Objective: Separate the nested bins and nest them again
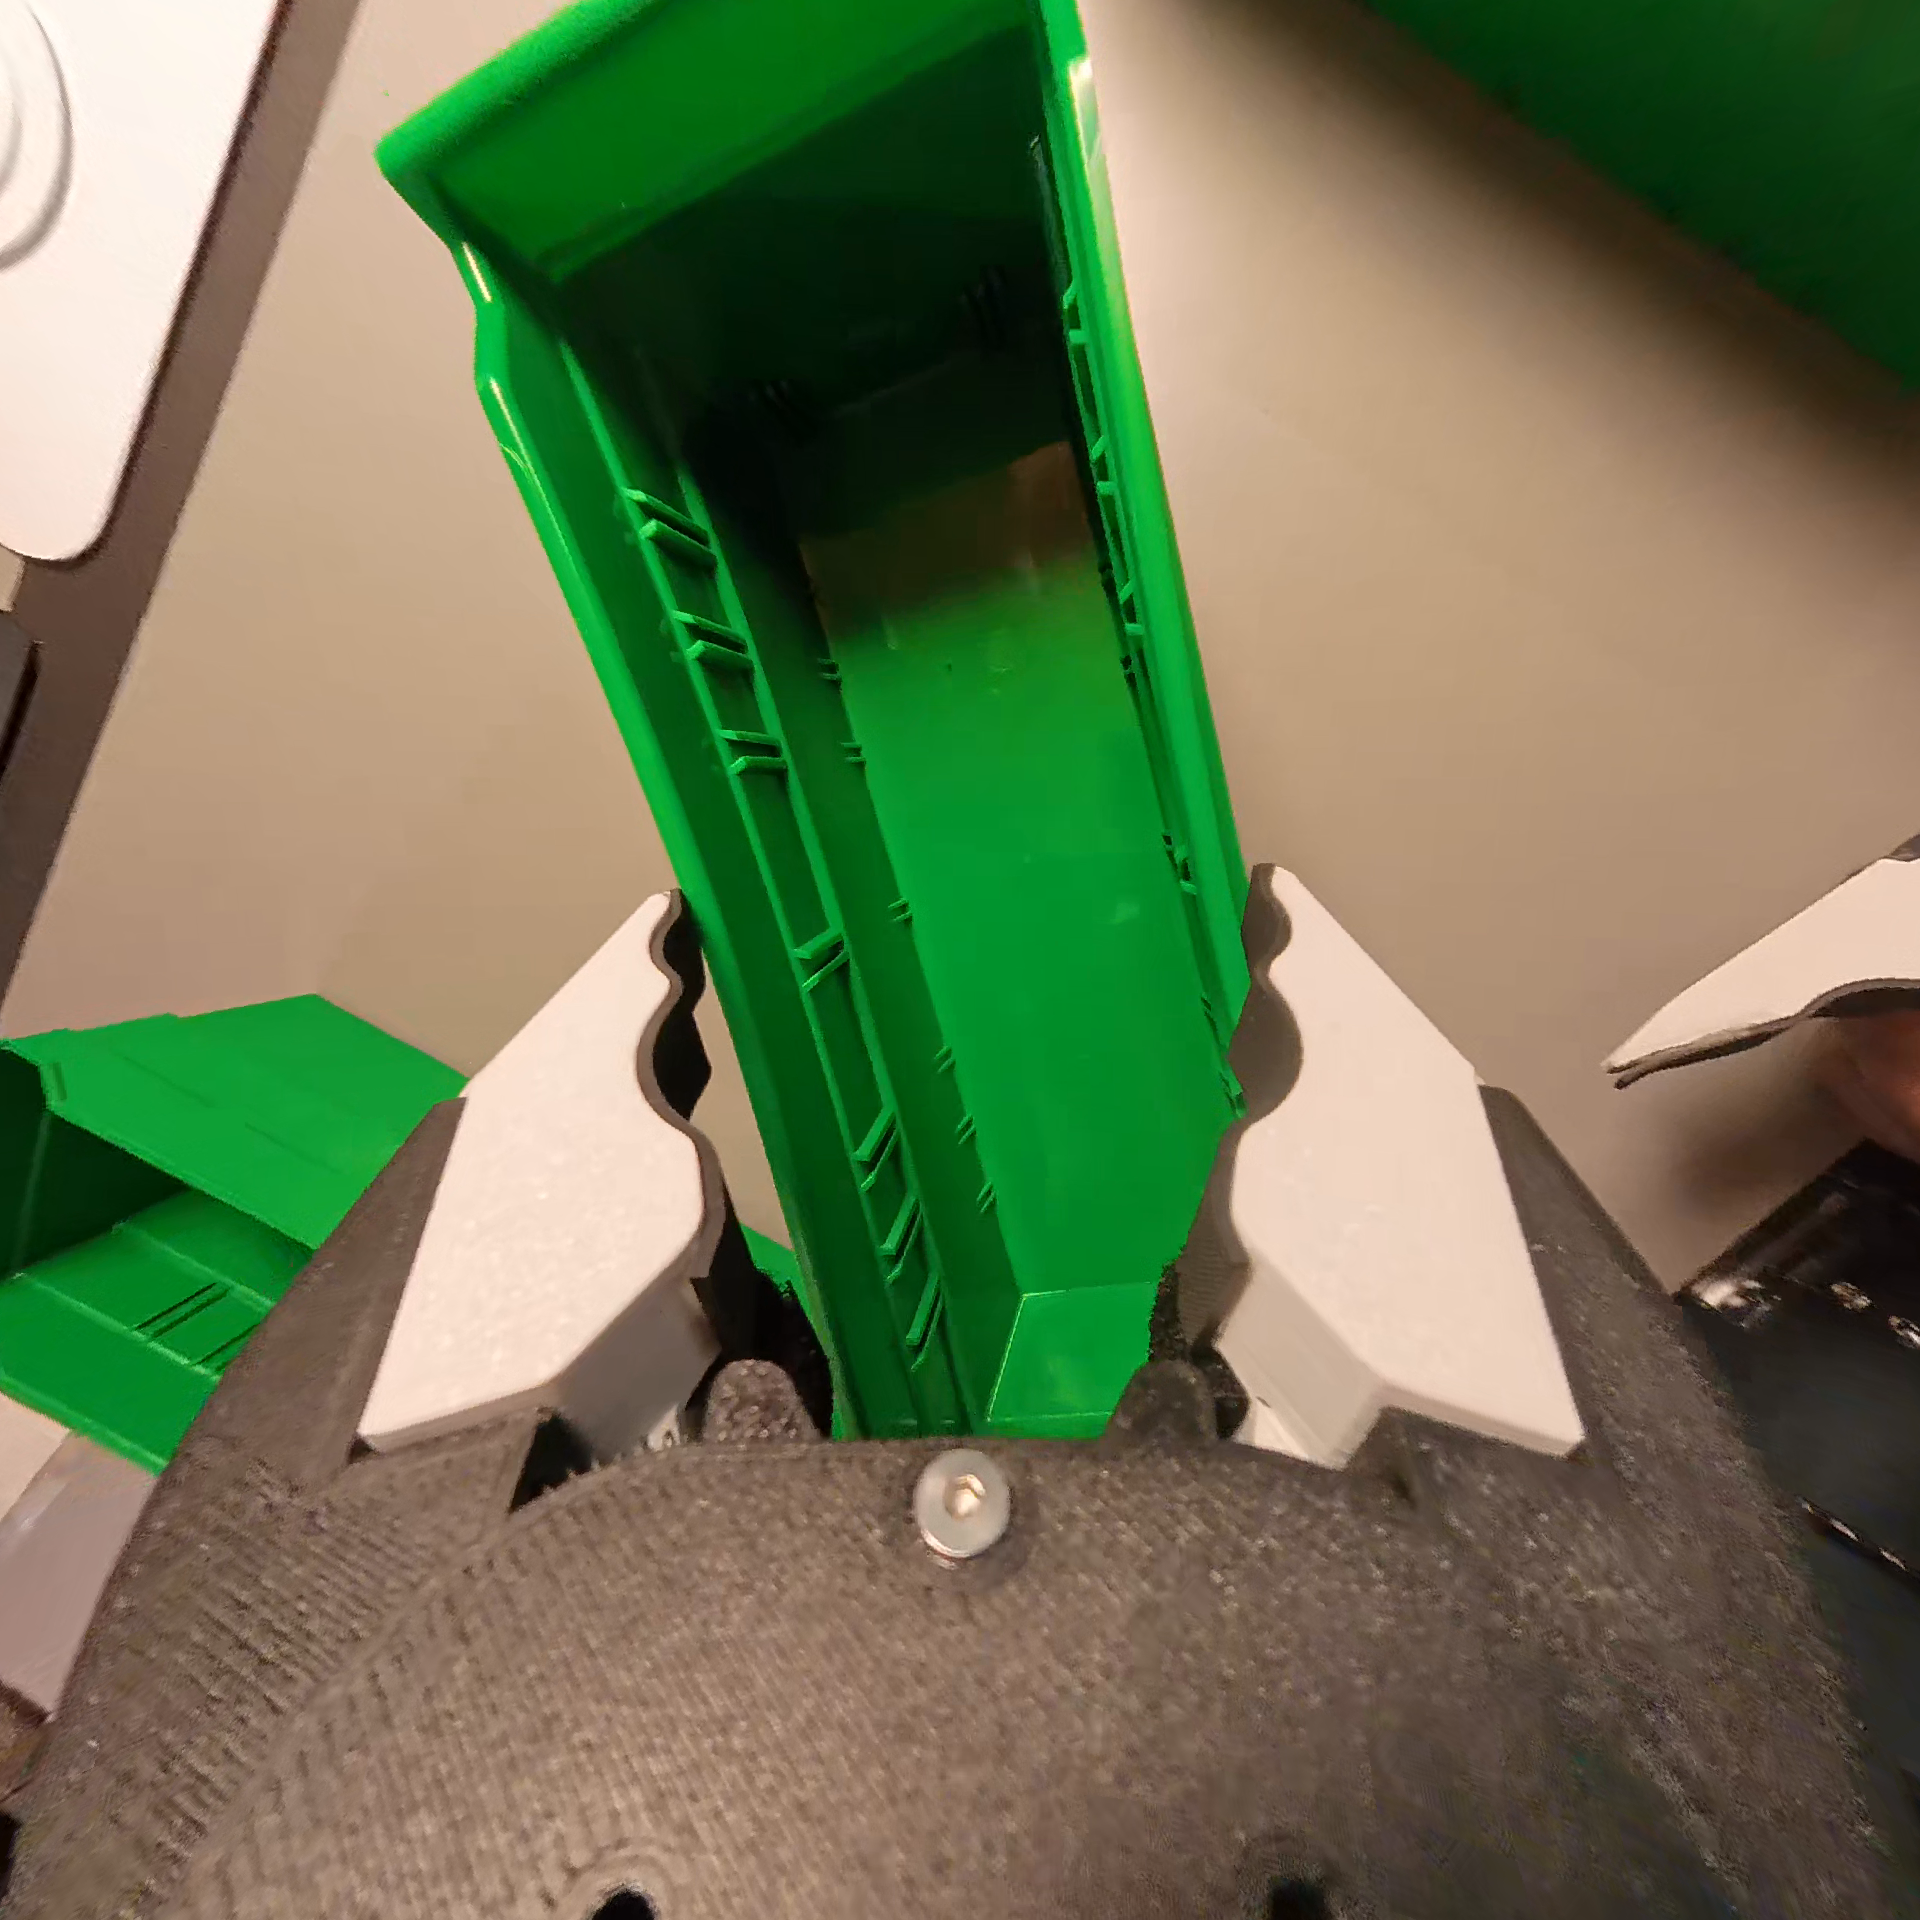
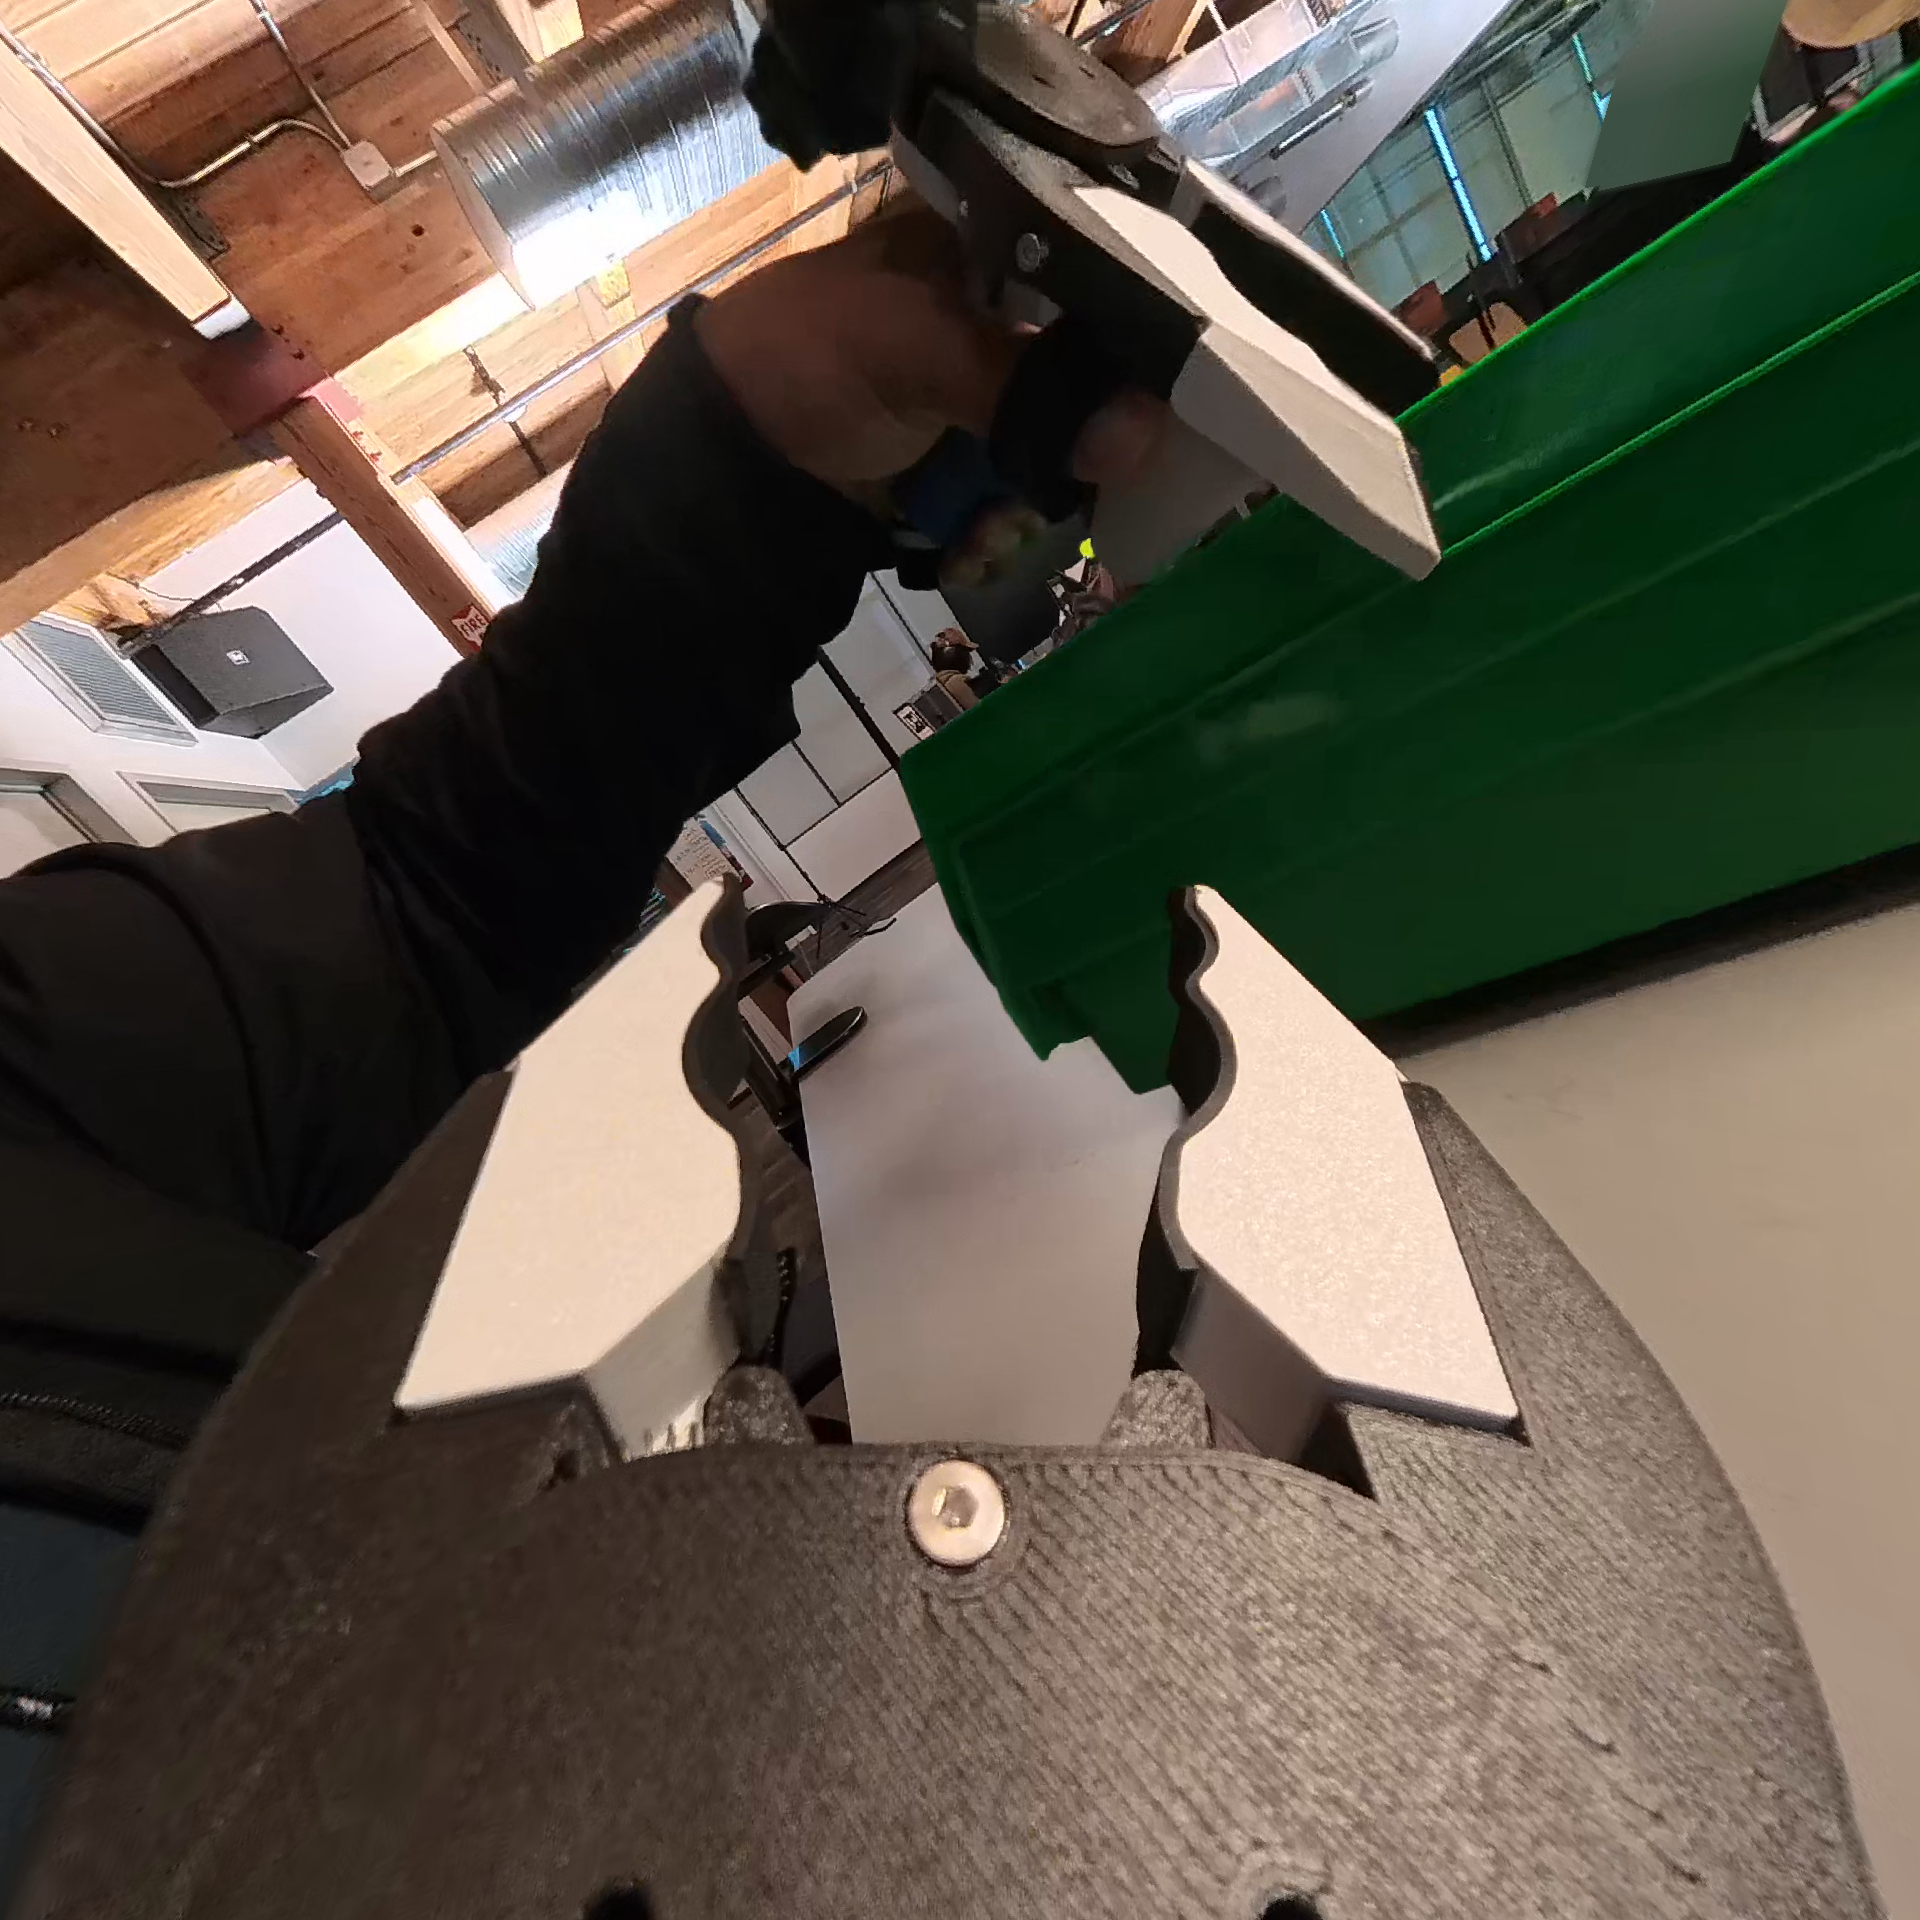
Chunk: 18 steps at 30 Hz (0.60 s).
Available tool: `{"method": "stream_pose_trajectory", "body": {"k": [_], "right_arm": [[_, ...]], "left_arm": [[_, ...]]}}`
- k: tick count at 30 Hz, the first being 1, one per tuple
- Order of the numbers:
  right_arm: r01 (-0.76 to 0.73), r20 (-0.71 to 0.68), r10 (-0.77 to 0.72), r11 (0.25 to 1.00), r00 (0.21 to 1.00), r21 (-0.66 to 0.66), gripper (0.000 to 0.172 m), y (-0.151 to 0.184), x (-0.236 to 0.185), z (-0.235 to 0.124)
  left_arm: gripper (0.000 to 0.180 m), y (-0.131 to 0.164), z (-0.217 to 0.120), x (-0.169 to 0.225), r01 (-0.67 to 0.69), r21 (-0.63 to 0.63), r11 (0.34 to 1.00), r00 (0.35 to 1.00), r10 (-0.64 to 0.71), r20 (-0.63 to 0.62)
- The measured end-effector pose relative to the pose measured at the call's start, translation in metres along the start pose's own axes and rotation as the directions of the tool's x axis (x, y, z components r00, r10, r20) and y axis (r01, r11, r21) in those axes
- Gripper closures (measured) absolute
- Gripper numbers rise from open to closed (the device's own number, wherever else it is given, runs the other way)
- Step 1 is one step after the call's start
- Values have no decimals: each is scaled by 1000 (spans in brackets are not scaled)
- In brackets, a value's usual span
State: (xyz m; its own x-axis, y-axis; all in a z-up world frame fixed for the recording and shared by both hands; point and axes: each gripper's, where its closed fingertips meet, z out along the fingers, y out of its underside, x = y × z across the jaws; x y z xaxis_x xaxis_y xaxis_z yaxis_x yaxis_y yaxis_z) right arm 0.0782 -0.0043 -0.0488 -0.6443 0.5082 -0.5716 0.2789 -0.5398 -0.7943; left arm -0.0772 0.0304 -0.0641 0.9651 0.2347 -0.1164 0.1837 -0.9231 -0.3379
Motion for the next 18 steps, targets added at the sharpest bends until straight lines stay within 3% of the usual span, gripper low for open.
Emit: {"method": "stream_pose_trajectory", "body": {"k": [1, 12, 18], "right_arm": [[1, 1, -1, 1000, 1000, -1, 88, 0, 0, 0], [3, 2, -3, 1000, 1000, 1, 88, 0, -1, 0], [3, 5, -3, 1000, 1000, 2, 88, 0, -1, -1]], "left_arm": [[76, 3, 2, 2, 2, -15, 1000, 1000, -3, -16], [69, 15, 1, 7, -57, -102, 993, 998, 53, -36], [67, 22, 0, 16, -169, -156, 973, 986, 167, -25]]}}
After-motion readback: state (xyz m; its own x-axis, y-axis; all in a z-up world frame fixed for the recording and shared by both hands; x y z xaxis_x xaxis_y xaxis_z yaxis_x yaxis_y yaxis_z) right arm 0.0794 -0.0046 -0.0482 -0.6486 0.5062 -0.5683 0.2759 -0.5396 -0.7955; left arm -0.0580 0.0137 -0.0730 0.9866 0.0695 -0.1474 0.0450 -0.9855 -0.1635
